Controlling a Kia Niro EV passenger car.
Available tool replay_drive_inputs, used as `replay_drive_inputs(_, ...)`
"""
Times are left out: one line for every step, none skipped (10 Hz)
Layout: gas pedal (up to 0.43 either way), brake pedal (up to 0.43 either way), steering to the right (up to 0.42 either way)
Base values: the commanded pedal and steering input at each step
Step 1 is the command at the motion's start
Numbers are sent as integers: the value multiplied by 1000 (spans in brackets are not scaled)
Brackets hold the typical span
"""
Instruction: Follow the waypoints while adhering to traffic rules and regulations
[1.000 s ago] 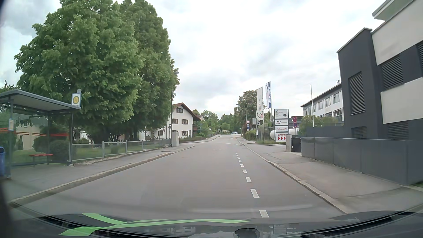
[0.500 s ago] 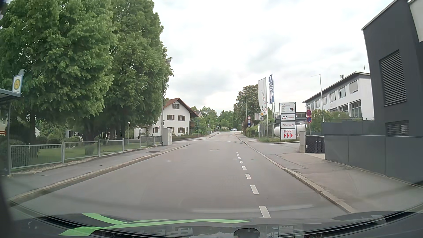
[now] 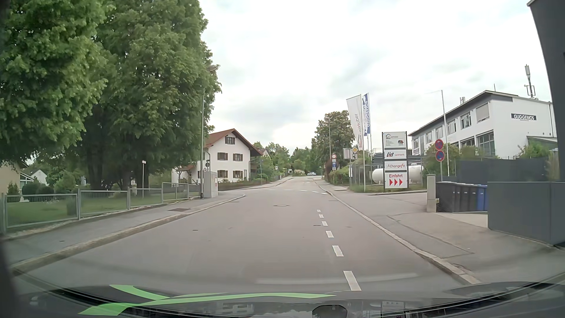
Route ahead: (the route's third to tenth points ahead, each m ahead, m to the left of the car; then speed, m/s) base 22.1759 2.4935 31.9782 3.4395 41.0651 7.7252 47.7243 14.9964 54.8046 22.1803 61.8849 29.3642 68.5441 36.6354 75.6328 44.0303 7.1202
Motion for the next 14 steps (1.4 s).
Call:
replay_drive_inputs(0,0,1)
replay_drive_inputs(0,0,2)
replay_drive_inputs(0,0,3)
replay_drive_inputs(0,0,4)
replay_drive_inputs(0,0,4)
replay_drive_inputs(0,0,4)
replay_drive_inputs(0,0,6)
replay_drive_inputs(0,0,6)
replay_drive_inputs(0,0,7)
replay_drive_inputs(0,0,8)
replay_drive_inputs(0,0,8)
replay_drive_inputs(0,0,8)
replay_drive_inputs(0,0,8)
replay_drive_inputs(20,0,7)
